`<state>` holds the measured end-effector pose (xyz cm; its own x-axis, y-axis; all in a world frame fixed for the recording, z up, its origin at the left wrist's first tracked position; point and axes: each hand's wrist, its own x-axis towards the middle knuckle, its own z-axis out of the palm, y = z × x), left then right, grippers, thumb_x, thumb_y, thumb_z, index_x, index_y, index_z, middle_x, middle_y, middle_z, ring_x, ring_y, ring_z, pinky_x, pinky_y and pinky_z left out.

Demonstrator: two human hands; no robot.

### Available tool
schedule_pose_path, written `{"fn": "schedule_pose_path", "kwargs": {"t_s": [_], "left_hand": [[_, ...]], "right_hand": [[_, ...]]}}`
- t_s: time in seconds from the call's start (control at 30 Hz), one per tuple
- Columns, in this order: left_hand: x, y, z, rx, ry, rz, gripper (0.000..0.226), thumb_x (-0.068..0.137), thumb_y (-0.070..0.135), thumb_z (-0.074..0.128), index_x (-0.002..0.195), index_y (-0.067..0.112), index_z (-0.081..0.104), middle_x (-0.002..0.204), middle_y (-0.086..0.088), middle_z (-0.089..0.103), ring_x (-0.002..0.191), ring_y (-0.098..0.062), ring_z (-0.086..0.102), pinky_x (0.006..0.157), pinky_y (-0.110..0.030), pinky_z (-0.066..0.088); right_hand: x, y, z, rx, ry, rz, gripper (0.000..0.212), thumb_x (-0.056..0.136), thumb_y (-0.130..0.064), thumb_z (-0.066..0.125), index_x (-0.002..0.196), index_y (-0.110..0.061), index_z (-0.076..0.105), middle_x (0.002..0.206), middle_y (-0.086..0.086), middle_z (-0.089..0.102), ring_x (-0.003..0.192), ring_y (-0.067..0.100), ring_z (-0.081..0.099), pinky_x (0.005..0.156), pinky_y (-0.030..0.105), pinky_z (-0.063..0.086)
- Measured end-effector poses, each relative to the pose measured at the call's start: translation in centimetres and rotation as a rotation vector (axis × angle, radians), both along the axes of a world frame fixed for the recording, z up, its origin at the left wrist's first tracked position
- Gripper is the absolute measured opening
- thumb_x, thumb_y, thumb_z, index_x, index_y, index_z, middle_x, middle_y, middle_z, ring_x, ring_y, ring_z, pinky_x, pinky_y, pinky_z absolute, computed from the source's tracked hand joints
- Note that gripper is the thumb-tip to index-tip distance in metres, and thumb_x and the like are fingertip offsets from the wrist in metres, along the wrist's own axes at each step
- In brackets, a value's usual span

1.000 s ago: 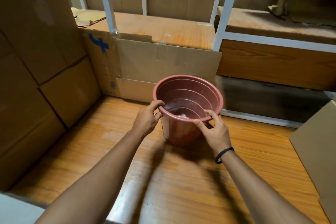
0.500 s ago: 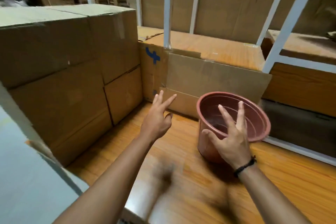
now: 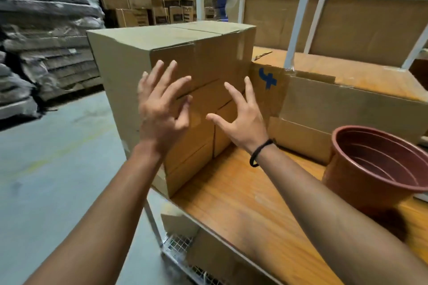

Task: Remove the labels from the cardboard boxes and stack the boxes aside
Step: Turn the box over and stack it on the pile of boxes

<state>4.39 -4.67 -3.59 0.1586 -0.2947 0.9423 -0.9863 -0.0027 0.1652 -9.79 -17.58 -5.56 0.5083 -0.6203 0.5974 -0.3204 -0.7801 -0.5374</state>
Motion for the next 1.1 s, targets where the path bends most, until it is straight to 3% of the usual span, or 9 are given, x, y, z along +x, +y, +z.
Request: {"fn": "schedule_pose_path", "kwargs": {"t_s": [0.1, 0.3, 0.37, 0.5, 0.67, 0.73, 0.83, 1.0, 1.1], "left_hand": [[4.9, 1.9, -0.1, 0.026, 0.093, 0.009, 0.053, 0.091, 0.031, 0.058, 0.141, 0.016, 0.049, 0.156, -0.014, 0.03, 0.147, -0.035, 0.021, 0.116, -0.056, 0.019], [10.4, 1.3, -1.0, 0.35, 0.335, -0.159, 0.066, 0.095, 0.032, 0.048, 0.153, 0.036, 0.018, 0.164, 0.006, 0.0, 0.151, -0.02, -0.001, 0.116, -0.037, 0.014], [10.6, 1.0, -1.4, 0.348, 0.342, -0.196, 0.073, 0.092, 0.016, 0.051, 0.154, 0.034, 0.016, 0.163, 0.01, 0.003, 0.151, -0.016, 0.002, 0.116, -0.031, 0.015], [11.9, 1.0, -1.7, 0.144, 0.351, -0.208, 0.064, 0.083, -0.001, 0.049, 0.144, 0.017, 0.045, 0.156, 0.003, 0.029, 0.145, -0.013, 0.027, 0.116, -0.026, 0.026], [16.4, 0.3, -1.7, 0.052, 0.592, -0.037, 0.053, 0.094, 0.028, 0.054, 0.146, 0.025, 0.042, 0.158, -0.016, 0.022, 0.146, -0.026, 0.023, 0.118, -0.03, 0.02], [18.1, 0.0, -2.1, 0.099, 0.69, -0.019, 0.059, 0.097, 0.036, 0.054, 0.151, 0.029, 0.031, 0.16, -0.018, 0.013, 0.148, -0.026, 0.017, 0.114, -0.021, 0.014], [20.1, 0.1, -3.1, 0.194, 0.765, -0.032, 0.078, 0.091, 0.046, 0.063, 0.153, 0.04, 0.016, 0.162, -0.018, 0.003, 0.149, -0.027, 0.014, 0.118, -0.031, 0.017], [21.4, 0.9, -4.0, 0.283, 0.667, -0.07, 0.104, 0.076, 0.045, 0.079, 0.153, 0.043, 0.009, 0.159, -0.014, 0.013, 0.146, -0.029, 0.02, 0.118, -0.039, 0.023], [20.7, 1.1, -4.2, 0.246, 0.64, -0.091, 0.113, 0.064, 0.062, 0.078, 0.153, 0.043, 0.011, 0.151, -0.018, 0.022, 0.141, -0.031, 0.028, 0.116, -0.037, 0.028]], "right_hand": [[4.3, 2.3, 2.8, -0.025, -0.042, 0.078, 0.089, 0.074, -0.068, 0.066, 0.149, -0.039, 0.029, 0.163, 0.003, -0.002, 0.147, 0.03, 0.02, 0.107, 0.046, 0.04], [11.3, 4.8, 7.5, 0.002, -0.085, 0.147, 0.088, 0.077, -0.063, 0.066, 0.151, -0.04, 0.023, 0.162, 0.014, -0.003, 0.146, 0.039, 0.018, 0.106, 0.046, 0.039], [13.1, 4.6, 8.3, 0.033, -0.072, 0.104, 0.088, 0.075, -0.067, 0.065, 0.15, -0.042, 0.025, 0.162, 0.015, -0.003, 0.146, 0.042, 0.016, 0.11, 0.051, 0.037], [14.9, 3.9, 8.1, 0.106, -0.027, 0.036, 0.082, 0.073, -0.064, 0.07, 0.143, -0.038, 0.037, 0.16, 0.018, -0.001, 0.144, 0.044, 0.018, 0.11, 0.05, 0.038], [15.3, 4.5, 7.6, 0.125, -0.059, 0.008, 0.073, 0.081, -0.055, 0.069, 0.143, -0.035, 0.035, 0.158, 0.025, 0.009, 0.143, 0.046, 0.021, 0.106, 0.048, 0.039], [15.3, 4.7, 7.7, 0.123, -0.063, 0.0, 0.07, 0.083, -0.053, 0.066, 0.143, -0.034, 0.036, 0.157, 0.027, 0.017, 0.141, 0.046, 0.026, 0.105, 0.047, 0.04], [14.6, 4.9, 7.5, 0.099, -0.089, 0.005, 0.065, 0.086, -0.051, 0.065, 0.142, -0.032, 0.038, 0.156, 0.025, 0.022, 0.139, 0.043, 0.032, 0.104, 0.046, 0.041], [13.1, 5.4, 7.3, 0.052, -0.123, -0.006, 0.062, 0.087, -0.046, 0.066, 0.141, -0.026, 0.042, 0.154, 0.02, 0.031, 0.14, 0.036, 0.033, 0.104, 0.038, 0.041], [11.7, 5.9, 7.3, 0.044, -0.147, 0.005, 0.061, 0.086, -0.044, 0.067, 0.139, -0.026, 0.044, 0.152, 0.017, 0.036, 0.142, 0.033, 0.03, 0.104, 0.028, 0.035]]}}
